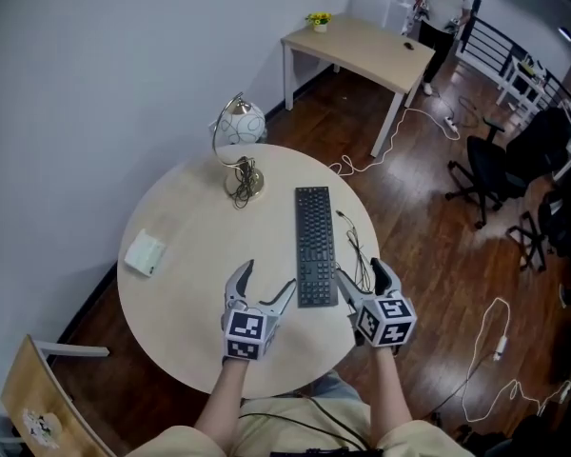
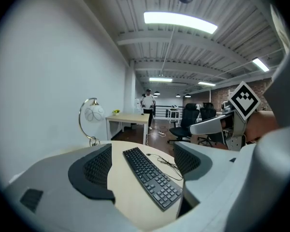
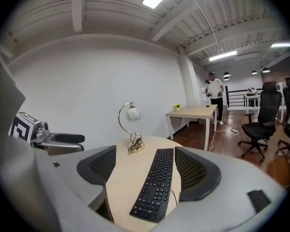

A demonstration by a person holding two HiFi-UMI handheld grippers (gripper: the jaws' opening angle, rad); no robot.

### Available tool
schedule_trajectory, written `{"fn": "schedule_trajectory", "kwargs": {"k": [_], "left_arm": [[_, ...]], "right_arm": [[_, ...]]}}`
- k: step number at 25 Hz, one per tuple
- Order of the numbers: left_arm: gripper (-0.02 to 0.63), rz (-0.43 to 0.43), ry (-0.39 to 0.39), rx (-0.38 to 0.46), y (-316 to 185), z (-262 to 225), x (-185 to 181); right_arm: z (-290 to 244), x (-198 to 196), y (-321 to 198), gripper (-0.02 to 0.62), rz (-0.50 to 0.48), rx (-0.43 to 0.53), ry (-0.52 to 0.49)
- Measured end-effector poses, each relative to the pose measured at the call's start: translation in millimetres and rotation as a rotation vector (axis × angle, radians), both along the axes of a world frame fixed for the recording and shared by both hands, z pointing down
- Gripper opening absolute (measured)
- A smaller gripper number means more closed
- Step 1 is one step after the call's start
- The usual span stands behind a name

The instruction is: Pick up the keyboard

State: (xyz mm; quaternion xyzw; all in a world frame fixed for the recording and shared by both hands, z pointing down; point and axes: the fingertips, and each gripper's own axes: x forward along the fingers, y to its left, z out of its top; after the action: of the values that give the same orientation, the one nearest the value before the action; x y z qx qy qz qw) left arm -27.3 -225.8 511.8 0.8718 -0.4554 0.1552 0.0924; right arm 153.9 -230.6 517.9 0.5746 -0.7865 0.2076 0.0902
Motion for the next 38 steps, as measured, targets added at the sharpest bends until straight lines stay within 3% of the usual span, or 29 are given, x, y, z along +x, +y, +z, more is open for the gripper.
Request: {"fn": "schedule_trajectory", "kwargs": {"k": [6, 10, 17, 23, 30, 34, 38], "left_arm": [[0.393, 0.021, -0.045, -0.187, -11.9, 67.8, 28.1], [0.414, 0.05, -0.095, -0.409, -9.3, 139.2, 50.9], [0.414, 0.041, -0.068, -0.663, -8.6, 229.8, 71.4], [0.414, 0.048, -0.061, -0.758, -20.5, 263.3, 78.3], [0.414, 0.032, -0.077, -0.827, -29.3, 281.8, 83.2], [0.414, 0.035, -0.09, -0.869, -27.1, 295.9, 85.0], [0.411, 0.065, -0.033, -0.926, -21.9, 305.5, 101.3]], "right_arm": [[77.4, 23.5, -52.6, 0.408, -0.074, -0.172, -0.074], [155.2, 18.3, -87.2, 0.408, -0.165, -0.348, -0.1], [237.0, 4.2, -135.9, 0.408, -0.274, -0.549, -0.142], [278.4, 5.4, -173.8, 0.407, -0.26, -0.631, -0.211], [304.3, -0.6, -182.2, 0.376, -0.327, -0.684, -0.168], [297.6, -15.0, -183.2, 0.371, -0.385, -0.694, -0.268], [293.5, -15.1, -182.3, 0.367, -0.439, -0.71, -0.32]]}}
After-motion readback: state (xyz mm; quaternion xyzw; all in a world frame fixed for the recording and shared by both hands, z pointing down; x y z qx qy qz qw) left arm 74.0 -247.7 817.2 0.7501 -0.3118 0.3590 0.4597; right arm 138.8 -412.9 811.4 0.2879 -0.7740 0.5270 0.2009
